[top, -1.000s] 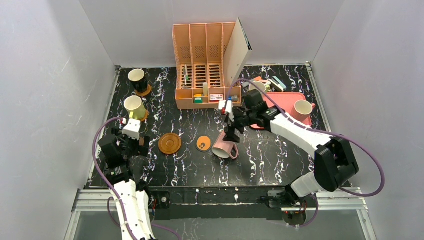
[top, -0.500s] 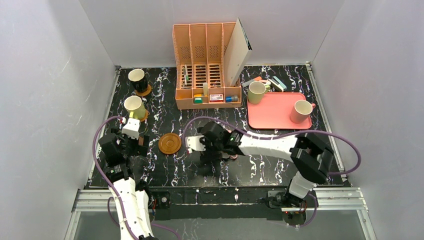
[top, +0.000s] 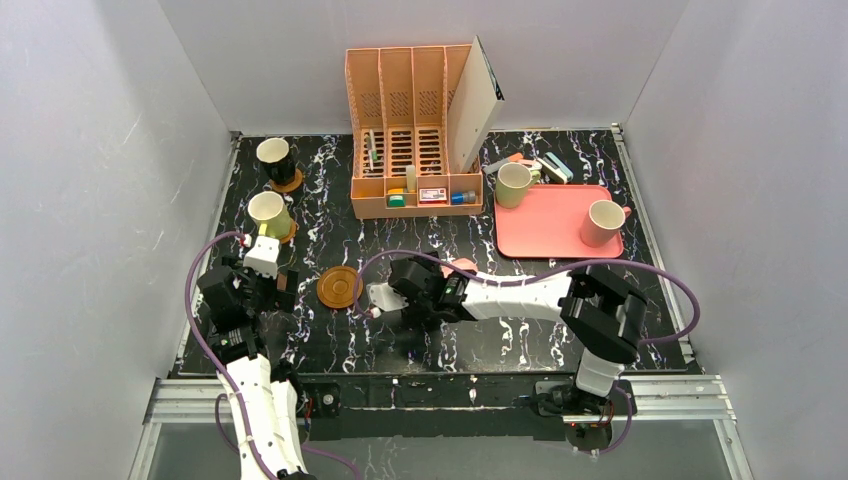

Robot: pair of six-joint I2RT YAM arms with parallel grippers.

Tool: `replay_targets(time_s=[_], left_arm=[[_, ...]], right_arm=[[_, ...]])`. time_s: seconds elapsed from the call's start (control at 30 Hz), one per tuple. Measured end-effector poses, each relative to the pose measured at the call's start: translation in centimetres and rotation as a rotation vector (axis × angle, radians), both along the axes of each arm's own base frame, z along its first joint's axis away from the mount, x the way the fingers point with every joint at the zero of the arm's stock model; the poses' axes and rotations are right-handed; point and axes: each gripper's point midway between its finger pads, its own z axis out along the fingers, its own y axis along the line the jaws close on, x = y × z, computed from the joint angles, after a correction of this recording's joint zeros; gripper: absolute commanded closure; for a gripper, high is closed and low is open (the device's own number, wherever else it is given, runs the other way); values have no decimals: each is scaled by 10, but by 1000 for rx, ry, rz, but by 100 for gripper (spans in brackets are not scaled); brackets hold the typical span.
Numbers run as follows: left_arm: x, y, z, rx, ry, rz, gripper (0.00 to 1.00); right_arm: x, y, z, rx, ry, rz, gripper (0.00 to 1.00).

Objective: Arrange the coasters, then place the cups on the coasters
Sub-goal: Pick up the cup at the center of the board.

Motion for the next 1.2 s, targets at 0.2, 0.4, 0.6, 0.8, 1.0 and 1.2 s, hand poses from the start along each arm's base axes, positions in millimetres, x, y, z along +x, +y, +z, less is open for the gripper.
replay_targets(time_s=[0.2,0.4,0.6,0.8,1.0,1.2], left_arm=[[0,0,0,1,-2,1,2],[0,0,0,-1,-2,1,2],[0,0,0,-1,-2,1,2],[0,0,0,-1,-2,1,2],[0,0,0,-1,-2,1,2],[0,0,0,-1,-2,1,2]], right_arm=[[8,-4,15,1,-58,-27,2],[14,-12,19,-25,-101,-57,11],[17,-21,19,-62,-113,-78,25],[20,-30,9,-113,-111,-95,61],[25,-38,18,-160,-132,-117,99],[33,-32,35,-36,-70,-170,99]])
